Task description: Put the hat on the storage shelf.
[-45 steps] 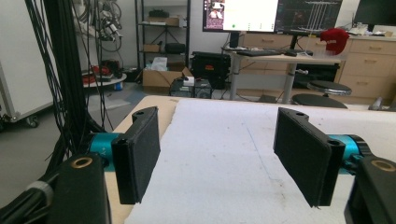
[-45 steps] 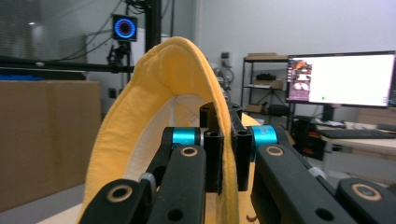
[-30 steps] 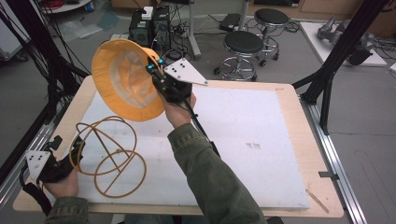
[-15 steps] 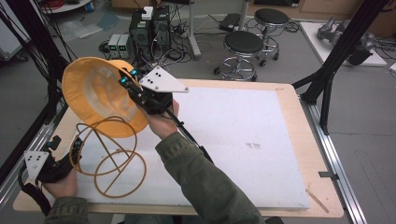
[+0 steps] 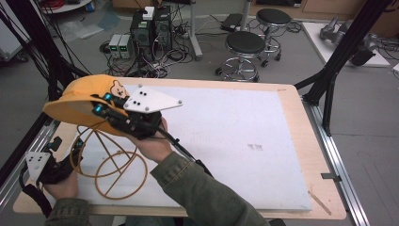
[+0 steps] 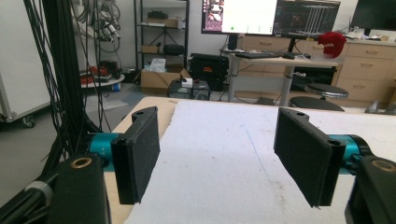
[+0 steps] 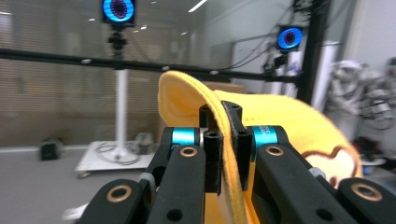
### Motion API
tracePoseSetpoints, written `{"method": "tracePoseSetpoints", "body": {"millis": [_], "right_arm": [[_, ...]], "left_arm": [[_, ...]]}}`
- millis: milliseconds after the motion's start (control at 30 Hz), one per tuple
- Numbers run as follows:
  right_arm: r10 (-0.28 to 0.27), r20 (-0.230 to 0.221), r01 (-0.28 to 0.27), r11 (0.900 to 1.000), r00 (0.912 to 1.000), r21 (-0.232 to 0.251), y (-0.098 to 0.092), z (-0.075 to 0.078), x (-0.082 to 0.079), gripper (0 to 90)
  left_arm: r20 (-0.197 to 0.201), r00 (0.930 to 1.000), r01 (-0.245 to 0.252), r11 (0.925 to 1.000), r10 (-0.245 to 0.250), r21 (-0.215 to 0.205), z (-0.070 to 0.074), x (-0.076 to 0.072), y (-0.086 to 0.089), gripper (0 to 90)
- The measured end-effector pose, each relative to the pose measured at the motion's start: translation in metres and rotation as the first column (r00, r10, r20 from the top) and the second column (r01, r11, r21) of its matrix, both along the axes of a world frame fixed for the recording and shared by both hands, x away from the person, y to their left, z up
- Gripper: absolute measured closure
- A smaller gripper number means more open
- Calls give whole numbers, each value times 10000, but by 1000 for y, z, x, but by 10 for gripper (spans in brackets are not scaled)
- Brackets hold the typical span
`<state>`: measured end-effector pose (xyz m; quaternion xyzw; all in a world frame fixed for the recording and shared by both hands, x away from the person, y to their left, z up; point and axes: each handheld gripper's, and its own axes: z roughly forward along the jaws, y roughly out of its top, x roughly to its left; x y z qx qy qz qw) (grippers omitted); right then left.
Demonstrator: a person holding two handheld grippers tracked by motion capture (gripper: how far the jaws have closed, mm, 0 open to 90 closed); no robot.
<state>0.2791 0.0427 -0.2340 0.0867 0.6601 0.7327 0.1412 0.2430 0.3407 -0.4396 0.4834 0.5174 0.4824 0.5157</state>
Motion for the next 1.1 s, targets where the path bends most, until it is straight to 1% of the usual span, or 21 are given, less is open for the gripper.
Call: {"method": "tracePoseSetpoints", "body": {"millis": [33,67,100,133,167,200,233,267,300,333,367,467,533,600,667,733,867,933,967,1000,1100], "right_arm": [[0,0,0,10000,10000,0,0,0,0,868],[405,-132,-407,9991,9991,-113,4,-2,-7,867],[405,-132,-407,9991,9991,-113,4,-2,-7,867],[757,-277,-764,9968,9967,-232,7,-6,-14,867],[757,-277,-764,9968,9967,-232,7,-6,-14,867],[1091,-467,-1106,9934,9929,-311,9,-11,-20,867],[1091,-467,-1106,9934,9929,-311,9,-11,-20,867],[1440,-573,-1467,9881,9879,-456,13,-17,-26,867],[1440,-573,-1467,9881,9879,-456,13,-17,-26,867],[1674,-616,-1713,9831,9840,-645,15,-23,-31,866],[1674,-616,-1713,9831,9840,-645,15,-23,-31,866],[2152,-745,-2222,9694,9737,-1045,19,-39,-42,864],[2184,-746,-2256,9682,9730,-1079,19,-41,-43,864],[2426,-1106,-2559,9582,9638,-1277,18,-55,-46,862],[2435,-1204,-2587,9568,9624,-1327,17,-59,-47,863],[2522,-1490,-2734,9509,9561,-1449,14,-69,-49,860],[2498,-1647,-2757,9479,9542,-1598,10,-78,-52,854],[2489,-1781,-2808,9418,9520,-1849,9,-87,-54,847],[2419,-1819,-2763,9407,9531,-1970,9,-91,-55,845],[2371,-1937,-2771,9362,9520,-2163,9,-97,-55,842],[2363,-2025,-2784,9363,9503,-2141,9,-101,-55,839]], "left_arm": [[36,10000,-15,10000,16,-49,0,0,0,315],[33,10000,-21,10000,21,-50,0,0,0,315],[-2,10000,-14,10000,14,-15,1,0,0,315],[16,10000,-29,10000,29,-26,1,0,0,316],[17,10000,-35,10000,35,-35,1,0,0,316],[15,10000,-35,10000,35,-45,1,0,1,316],[21,10000,-40,10000,40,-50,0,0,1,316],[25,10000,-44,10000,44,-51,0,0,1,316],[26,10000,-45,10000,45,-57,0,0,1,316],[13,10000,-55,10000,55,-59,0,0,1,316],[24,10000,-73,10000,73,-48,0,1,1,316],[5,10000,-81,9999,81,-63,0,1,1,316],[0,10000,-92,10000,92,-36,0,1,1,316],[12,10000,-98,10000,98,-6,0,1,1,316],[18,9999,-129,9999,129,6,0,1,1,316],[36,9999,-152,9999,152,-17,0,1,1,316],[8,9999,-152,9999,152,13,0,1,2,316],[0,9999,-130,9999,130,47,0,1,1,316],[12,9999,-128,9999,128,40,0,2,1,316],[17,9999,-123,9999,123,28,0,2,1,316],[26,9999,-110,9999,110,52,1,2,0,316]]}}
